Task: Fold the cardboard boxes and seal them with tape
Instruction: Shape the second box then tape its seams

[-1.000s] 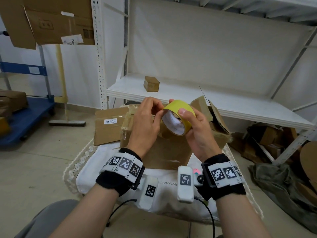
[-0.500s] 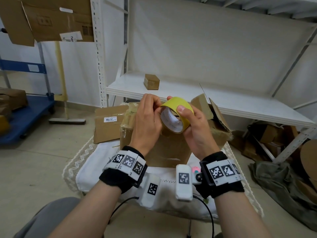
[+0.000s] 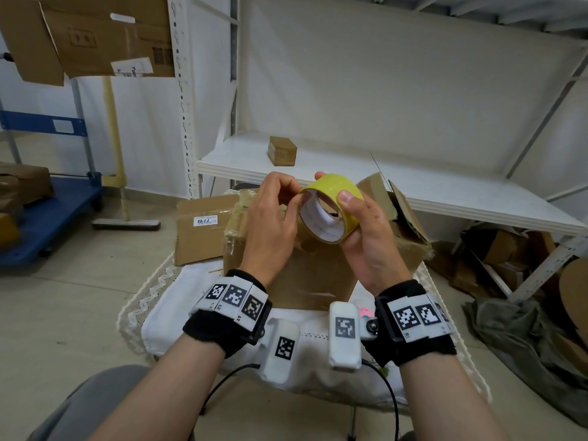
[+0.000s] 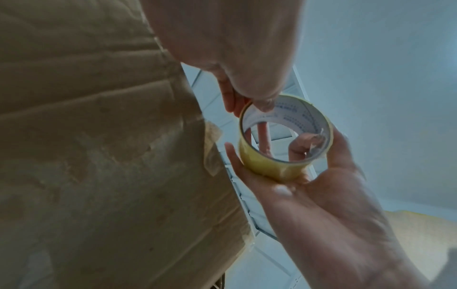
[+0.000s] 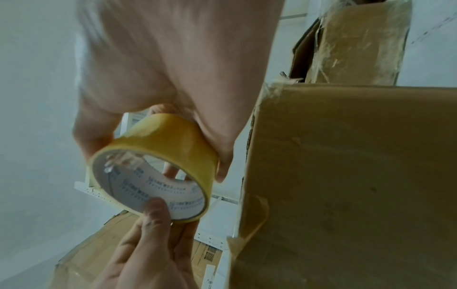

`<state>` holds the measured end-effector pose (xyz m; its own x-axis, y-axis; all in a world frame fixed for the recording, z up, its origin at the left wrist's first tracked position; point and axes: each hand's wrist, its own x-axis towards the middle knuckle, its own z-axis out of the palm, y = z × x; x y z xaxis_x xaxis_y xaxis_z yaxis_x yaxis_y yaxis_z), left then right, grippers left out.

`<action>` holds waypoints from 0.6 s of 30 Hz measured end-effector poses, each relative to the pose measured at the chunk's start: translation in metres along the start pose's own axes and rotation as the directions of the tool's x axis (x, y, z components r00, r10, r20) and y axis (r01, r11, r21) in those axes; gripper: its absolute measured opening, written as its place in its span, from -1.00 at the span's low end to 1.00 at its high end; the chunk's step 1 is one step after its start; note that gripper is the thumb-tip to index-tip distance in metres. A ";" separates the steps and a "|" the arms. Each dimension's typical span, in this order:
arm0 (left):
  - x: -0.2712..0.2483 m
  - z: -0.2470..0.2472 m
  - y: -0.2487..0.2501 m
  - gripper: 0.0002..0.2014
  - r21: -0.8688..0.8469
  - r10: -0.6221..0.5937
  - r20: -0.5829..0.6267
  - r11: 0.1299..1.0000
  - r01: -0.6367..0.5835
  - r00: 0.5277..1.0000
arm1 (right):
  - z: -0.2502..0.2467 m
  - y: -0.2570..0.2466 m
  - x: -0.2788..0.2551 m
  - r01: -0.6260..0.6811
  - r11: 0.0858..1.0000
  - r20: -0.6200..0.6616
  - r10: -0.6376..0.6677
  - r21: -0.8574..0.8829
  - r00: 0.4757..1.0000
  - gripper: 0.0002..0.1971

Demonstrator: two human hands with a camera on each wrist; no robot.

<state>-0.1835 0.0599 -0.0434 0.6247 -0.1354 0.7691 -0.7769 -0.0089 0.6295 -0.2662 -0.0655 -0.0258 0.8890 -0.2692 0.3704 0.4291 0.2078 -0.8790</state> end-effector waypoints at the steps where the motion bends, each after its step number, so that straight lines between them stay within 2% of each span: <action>1: 0.000 0.000 0.001 -0.93 -0.005 -0.004 -0.030 1.000 0.004 1.000 | 0.000 0.001 0.000 0.001 1.000 -0.001 -0.001 0.000 1.000 -0.61; 4: 0.000 0.001 0.000 -0.93 0.003 -0.012 -0.055 1.000 0.012 0.998 | 0.000 0.002 0.001 -0.001 1.000 0.005 0.001 -0.003 1.000 -0.58; 11: -0.004 0.005 -0.003 -0.91 0.126 0.012 -0.063 0.992 -0.004 0.998 | 0.001 0.004 0.001 -0.013 1.000 0.050 0.012 0.012 0.999 -0.64; 16: -0.002 0.004 -0.004 -0.83 0.104 0.036 -0.017 0.994 -0.034 0.999 | -0.002 0.003 0.001 -0.006 1.000 0.048 0.005 0.018 0.999 -0.63; 18: -0.002 0.003 -0.002 -0.87 0.033 0.009 -0.026 0.999 -0.008 1.000 | -0.003 0.004 0.001 0.010 1.000 0.045 -0.010 0.022 0.999 -0.66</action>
<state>-0.1830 0.0567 -0.0466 0.6196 -0.1096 0.7772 -0.7841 -0.0410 0.6193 -0.2641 -0.0679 -0.0295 0.8908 -0.2285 0.3928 0.4409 0.2256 -0.8687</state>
